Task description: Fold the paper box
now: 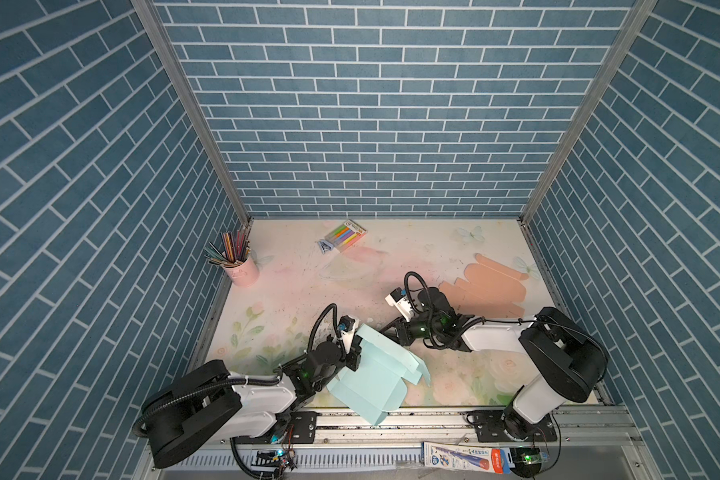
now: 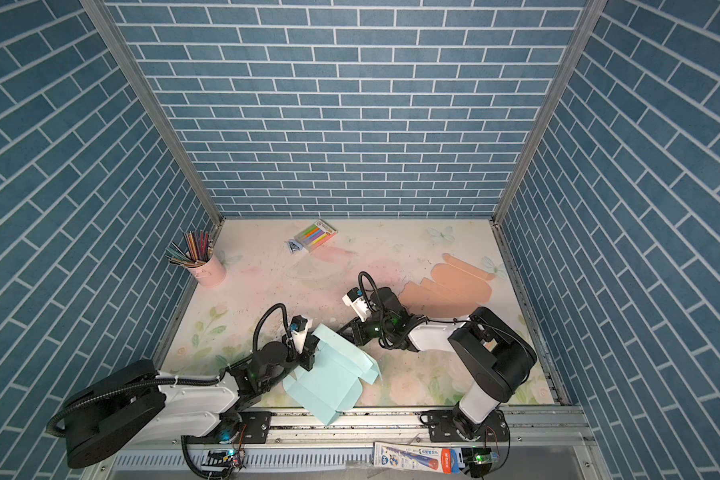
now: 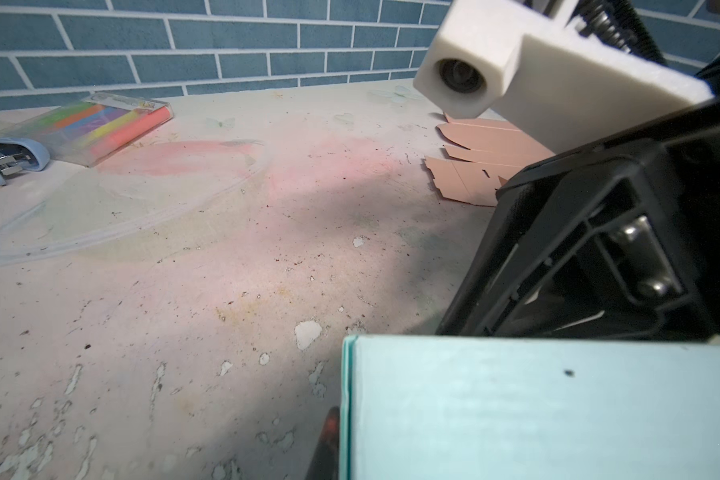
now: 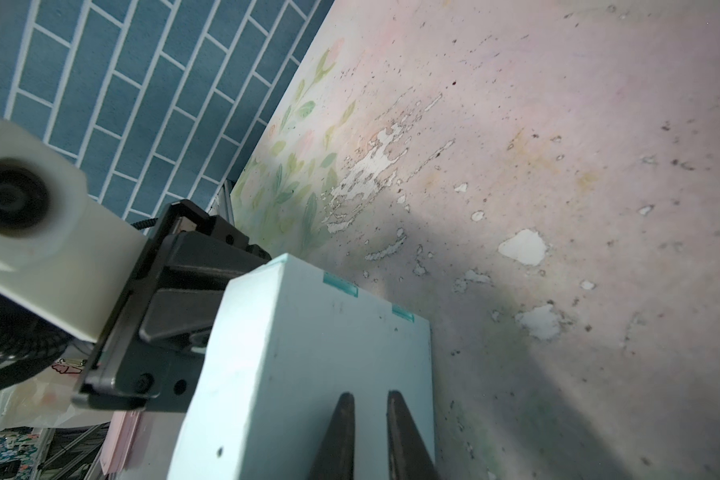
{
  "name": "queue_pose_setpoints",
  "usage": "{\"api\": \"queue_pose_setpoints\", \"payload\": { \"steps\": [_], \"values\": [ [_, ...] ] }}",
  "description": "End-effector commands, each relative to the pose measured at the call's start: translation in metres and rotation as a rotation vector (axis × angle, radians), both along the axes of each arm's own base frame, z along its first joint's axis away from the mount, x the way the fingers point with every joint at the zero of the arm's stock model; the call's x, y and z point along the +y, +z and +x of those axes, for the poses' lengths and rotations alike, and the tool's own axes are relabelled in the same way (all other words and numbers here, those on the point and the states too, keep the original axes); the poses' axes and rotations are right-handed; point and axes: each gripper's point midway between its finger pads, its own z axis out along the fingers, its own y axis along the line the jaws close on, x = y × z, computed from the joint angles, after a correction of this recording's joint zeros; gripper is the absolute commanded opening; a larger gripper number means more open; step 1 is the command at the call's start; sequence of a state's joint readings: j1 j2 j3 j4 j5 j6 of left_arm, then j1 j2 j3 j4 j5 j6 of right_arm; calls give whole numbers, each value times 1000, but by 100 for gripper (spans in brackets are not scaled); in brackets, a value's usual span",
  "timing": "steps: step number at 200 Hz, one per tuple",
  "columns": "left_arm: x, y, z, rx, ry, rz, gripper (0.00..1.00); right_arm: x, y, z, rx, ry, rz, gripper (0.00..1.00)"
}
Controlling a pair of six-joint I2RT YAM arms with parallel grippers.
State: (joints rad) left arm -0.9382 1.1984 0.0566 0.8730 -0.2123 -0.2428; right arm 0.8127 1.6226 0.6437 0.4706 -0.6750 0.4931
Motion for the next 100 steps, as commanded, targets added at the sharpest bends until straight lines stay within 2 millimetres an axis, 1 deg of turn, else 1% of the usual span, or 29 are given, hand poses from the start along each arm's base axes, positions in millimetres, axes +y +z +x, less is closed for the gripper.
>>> {"api": "queue_pose_setpoints", "payload": {
  "steps": [1, 17, 37, 50, 63, 71, 83, 100],
  "values": [
    [2, -2, -1, 6, 5, -1, 9, 8, 22, -6, -21, 41, 73, 18],
    [1, -2, 0, 7, 5, 1, 9, 9, 22, -7, -20, 44, 76, 18],
    [2, -1, 1, 4, 9, 2, 9, 6, 20, -4, -18, 30, 67, 18],
    [2, -1, 1, 3, 12, 4, 9, -2, 18, 2, -10, 2, 61, 18],
    [3, 0, 1, 0, 17, 6, 9, -16, 19, 13, 3, -49, 62, 18],
    [5, 0, 1, 0, 21, 6, 9, -27, 23, 20, -4, -82, 60, 18],
    [7, 1, 2, -2, 33, 8, 8, -40, 34, 28, -54, -129, 35, 19],
    [15, -2, 6, 2, 86, 30, 5, -55, 57, 36, -167, -177, -30, 19]
  ]
}}
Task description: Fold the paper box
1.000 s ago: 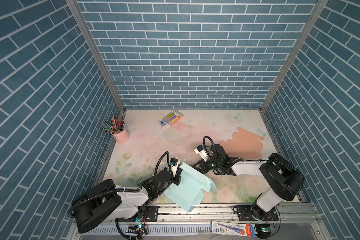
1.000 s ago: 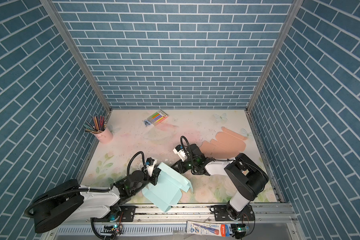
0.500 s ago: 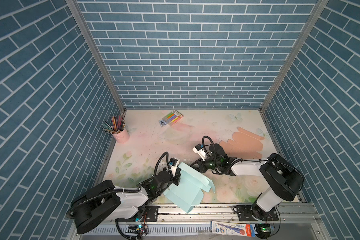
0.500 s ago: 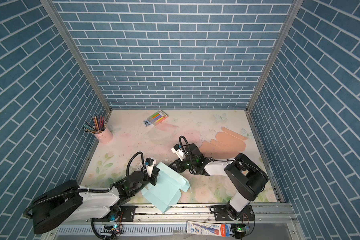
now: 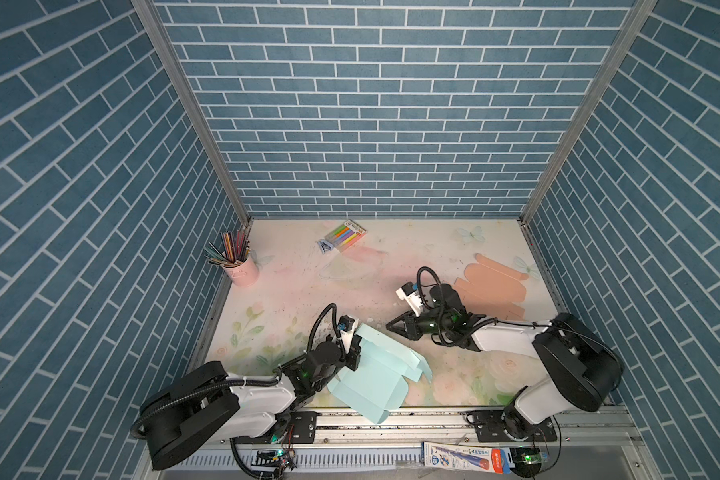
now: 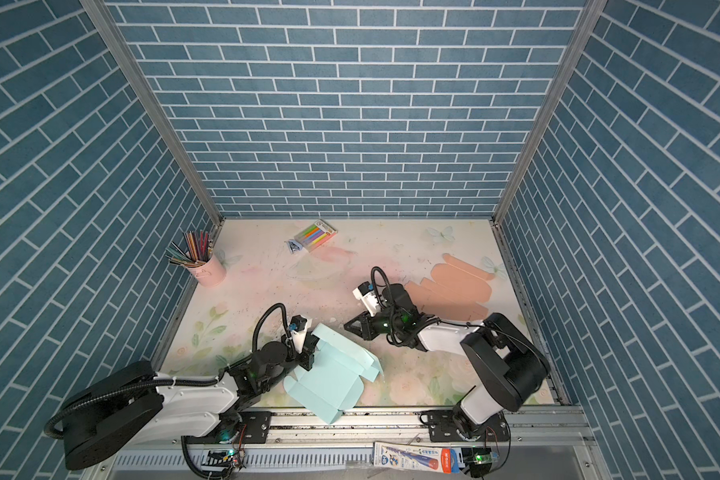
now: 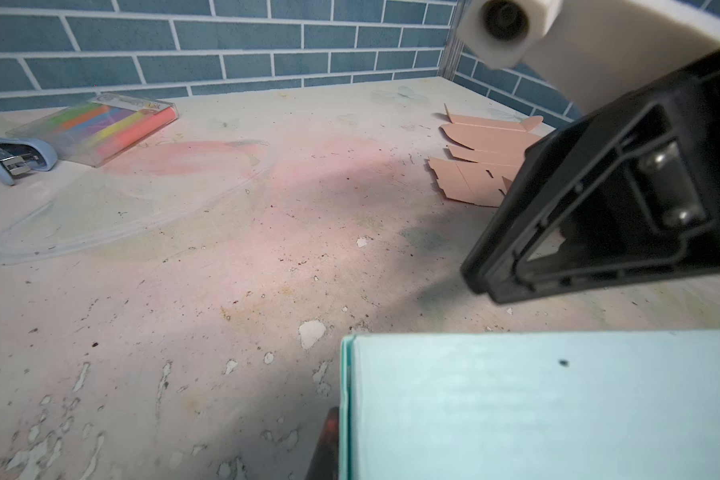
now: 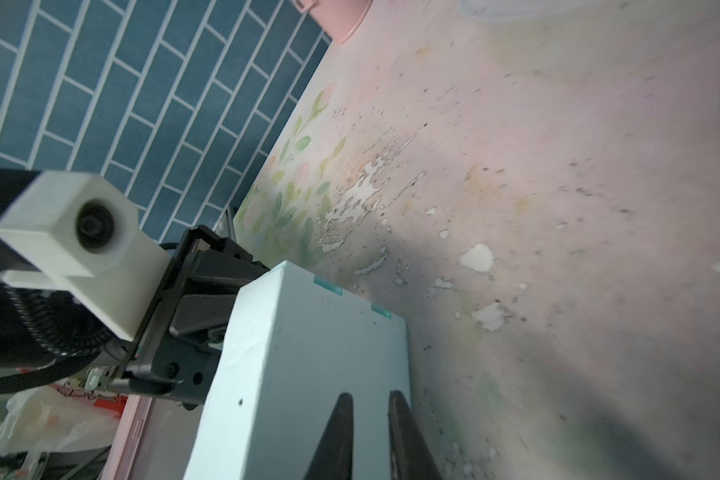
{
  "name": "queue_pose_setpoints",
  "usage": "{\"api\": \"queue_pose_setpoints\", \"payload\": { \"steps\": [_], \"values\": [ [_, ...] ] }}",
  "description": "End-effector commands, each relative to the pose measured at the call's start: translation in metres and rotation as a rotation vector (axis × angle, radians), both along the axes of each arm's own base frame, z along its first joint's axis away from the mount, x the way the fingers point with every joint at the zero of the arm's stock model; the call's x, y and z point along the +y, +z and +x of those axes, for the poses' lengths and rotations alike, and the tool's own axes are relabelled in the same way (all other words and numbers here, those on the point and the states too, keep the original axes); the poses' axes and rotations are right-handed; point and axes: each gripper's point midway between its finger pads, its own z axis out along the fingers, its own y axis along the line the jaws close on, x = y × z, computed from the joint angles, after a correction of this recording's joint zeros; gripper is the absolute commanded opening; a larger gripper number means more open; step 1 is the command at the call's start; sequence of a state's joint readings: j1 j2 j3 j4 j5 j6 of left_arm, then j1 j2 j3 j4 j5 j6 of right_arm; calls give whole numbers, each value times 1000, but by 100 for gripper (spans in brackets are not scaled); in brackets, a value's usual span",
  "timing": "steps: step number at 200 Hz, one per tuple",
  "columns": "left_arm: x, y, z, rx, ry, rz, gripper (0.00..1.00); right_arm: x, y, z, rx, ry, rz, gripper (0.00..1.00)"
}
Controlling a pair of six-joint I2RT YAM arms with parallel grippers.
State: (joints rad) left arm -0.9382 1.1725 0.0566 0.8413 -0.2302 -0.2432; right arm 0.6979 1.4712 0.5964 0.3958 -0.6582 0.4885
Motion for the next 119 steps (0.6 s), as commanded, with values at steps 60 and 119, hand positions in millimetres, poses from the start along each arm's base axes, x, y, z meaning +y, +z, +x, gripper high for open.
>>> {"api": "queue_pose_setpoints", "payload": {
  "steps": [60, 119],
  "values": [
    [39, 13, 28, 32, 284, 3, 2, -38, 121, 3, -409, -149, -82, 18],
    [54, 39, 51, 107, 413, -79, 0, -20, 125, -9, -451, -122, -140, 13]
  ]
}}
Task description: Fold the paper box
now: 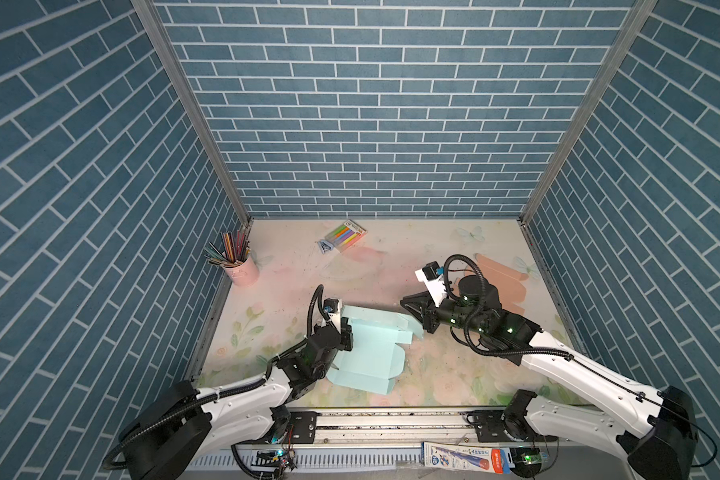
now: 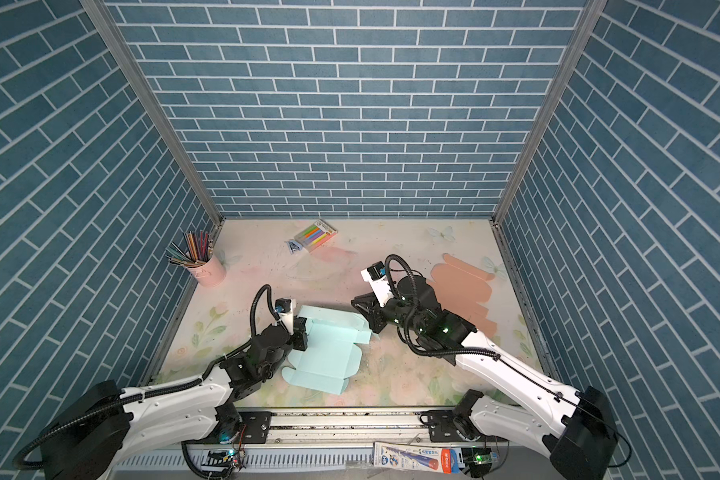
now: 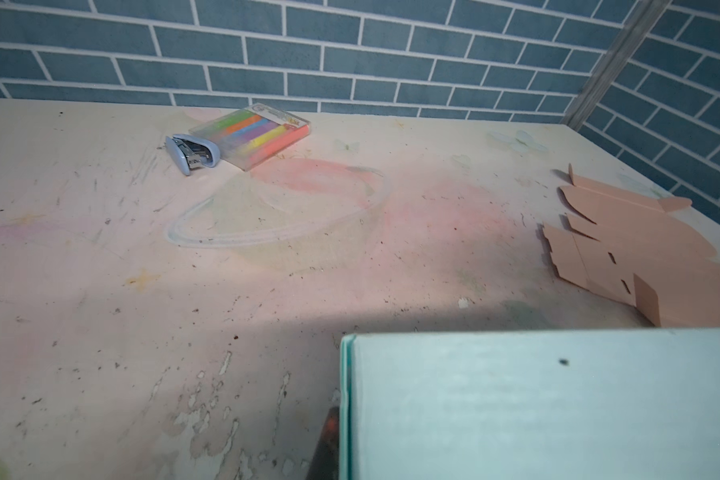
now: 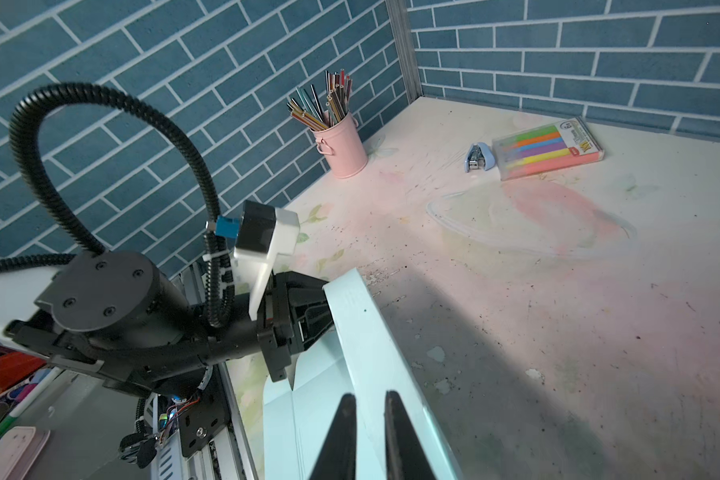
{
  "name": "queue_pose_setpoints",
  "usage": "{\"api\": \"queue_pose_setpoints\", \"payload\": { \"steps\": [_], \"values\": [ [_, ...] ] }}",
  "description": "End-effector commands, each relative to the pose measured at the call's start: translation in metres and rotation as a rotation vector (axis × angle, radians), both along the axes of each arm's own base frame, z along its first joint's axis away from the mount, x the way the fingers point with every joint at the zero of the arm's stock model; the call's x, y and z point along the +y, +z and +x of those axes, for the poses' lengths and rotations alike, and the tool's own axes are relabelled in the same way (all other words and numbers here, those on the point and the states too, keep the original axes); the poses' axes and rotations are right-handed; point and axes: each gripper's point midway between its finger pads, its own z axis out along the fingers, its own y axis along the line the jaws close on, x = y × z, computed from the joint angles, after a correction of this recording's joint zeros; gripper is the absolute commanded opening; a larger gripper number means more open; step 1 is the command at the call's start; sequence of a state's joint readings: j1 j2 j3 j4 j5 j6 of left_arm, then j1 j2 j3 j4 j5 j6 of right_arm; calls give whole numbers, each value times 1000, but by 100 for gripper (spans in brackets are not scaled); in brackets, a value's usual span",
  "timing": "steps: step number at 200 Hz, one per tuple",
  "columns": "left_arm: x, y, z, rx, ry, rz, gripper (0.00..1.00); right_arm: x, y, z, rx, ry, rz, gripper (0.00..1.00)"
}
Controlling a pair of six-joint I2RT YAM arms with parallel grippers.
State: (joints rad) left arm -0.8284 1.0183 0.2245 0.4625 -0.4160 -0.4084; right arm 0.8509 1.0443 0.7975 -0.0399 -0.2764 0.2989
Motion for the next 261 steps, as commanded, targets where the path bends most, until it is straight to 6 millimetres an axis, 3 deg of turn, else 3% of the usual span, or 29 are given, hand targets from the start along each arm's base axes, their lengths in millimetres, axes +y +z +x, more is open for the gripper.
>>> {"api": "queue_pose_setpoints", "payload": {
  "steps": [1, 39, 73, 135, 168, 204, 261],
  "values": [
    [10, 5, 6, 49, 74, -37, 0, -2, -14, 7, -21, -34, -99, 13],
    [14, 17, 12, 60, 115, -40, 0, 1, -27, 9, -27, -46, -164, 10],
    [12, 19, 14, 67, 114, -51, 0, 5, -52, 23, -27, -96, -311, 8],
    [5, 24, 14, 71, 89, -85, 0, 17, -64, 30, -53, -87, -371, 7],
    [-4, 35, 12, 51, 42, -146, 0, 27, -58, 26, -80, -58, -349, 7],
    [-6, 43, 12, 37, 26, -167, 0, 42, -34, 14, -158, 6, -241, 8],
    [1, 46, 10, 34, -4, -229, 0, 24, -10, 1, -234, -5, -128, 11]
  ]
}}
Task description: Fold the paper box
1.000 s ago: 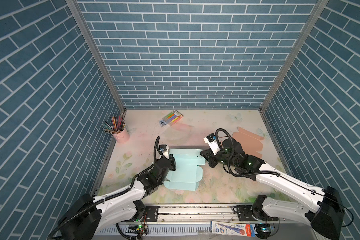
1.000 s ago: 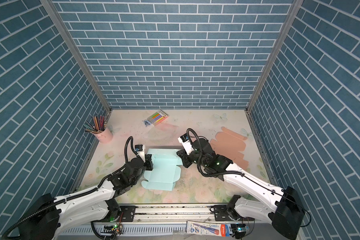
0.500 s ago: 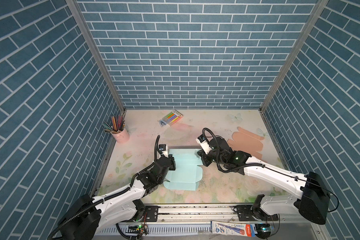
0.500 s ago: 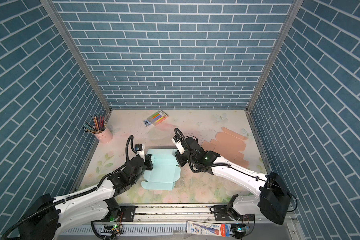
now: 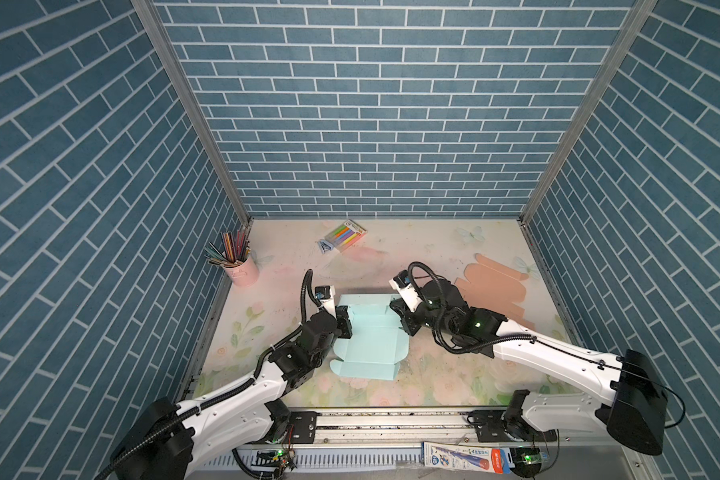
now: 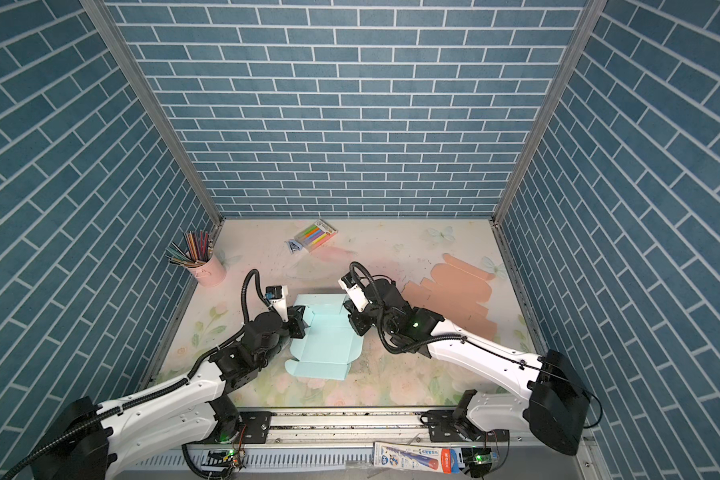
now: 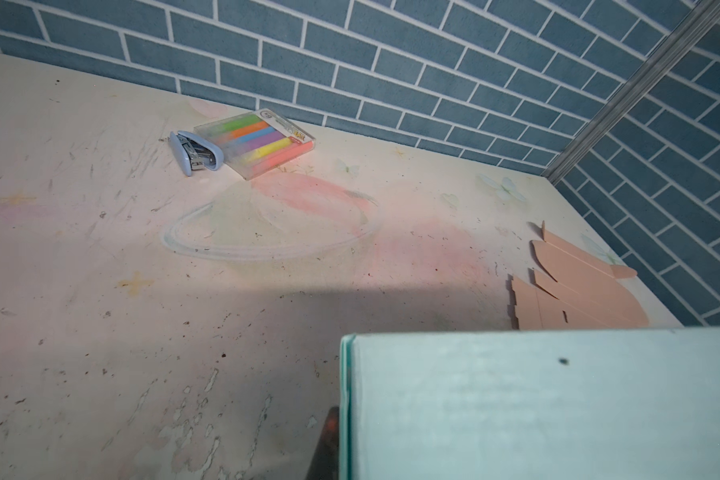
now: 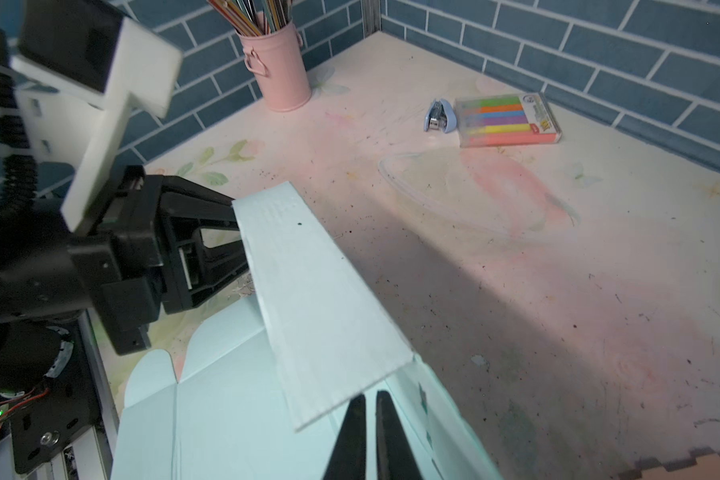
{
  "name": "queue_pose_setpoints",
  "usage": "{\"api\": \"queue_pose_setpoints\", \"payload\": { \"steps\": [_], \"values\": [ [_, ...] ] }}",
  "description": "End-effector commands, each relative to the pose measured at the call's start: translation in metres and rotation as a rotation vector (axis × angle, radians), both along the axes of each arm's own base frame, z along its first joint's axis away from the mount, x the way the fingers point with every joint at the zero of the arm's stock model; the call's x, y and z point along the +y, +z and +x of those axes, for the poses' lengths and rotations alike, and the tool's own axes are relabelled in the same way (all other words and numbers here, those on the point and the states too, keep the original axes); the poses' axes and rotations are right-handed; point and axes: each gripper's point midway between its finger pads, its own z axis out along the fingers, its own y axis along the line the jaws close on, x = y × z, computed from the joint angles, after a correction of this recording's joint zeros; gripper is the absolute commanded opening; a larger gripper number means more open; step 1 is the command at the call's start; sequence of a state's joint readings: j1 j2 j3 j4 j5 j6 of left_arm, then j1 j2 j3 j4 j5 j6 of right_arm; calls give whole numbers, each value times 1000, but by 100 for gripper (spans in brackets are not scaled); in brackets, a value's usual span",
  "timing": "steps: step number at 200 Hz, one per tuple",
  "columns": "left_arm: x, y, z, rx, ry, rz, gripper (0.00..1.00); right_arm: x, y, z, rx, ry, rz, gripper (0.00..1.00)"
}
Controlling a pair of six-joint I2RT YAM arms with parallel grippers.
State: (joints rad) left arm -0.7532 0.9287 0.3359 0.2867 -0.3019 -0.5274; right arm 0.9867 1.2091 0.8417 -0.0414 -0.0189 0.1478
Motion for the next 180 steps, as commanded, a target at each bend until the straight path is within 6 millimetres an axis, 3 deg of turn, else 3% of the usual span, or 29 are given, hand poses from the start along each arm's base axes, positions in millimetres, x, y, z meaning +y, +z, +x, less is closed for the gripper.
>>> {"api": "queue_pose_setpoints", "payload": {
  "steps": [1, 61, 110, 140, 180],
  "values": [
    [3, 11, 2, -19, -11, -77, 0, -3, 32, -9, -98, 45, 98, 11],
    [47, 19, 9, -6, 41, -177, 0, -33, 66, -39, -211, 97, 373, 14],
    [50, 39, 7, -18, 0, -321, 0, -53, 54, -33, -139, 100, 586, 13],
    [43, 44, 5, -26, -42, -384, 0, -42, 56, -33, -98, 162, 633, 11],
    [37, 46, 3, -33, -82, -400, 0, -22, 73, -37, -89, 275, 676, 9]
  ]
}}
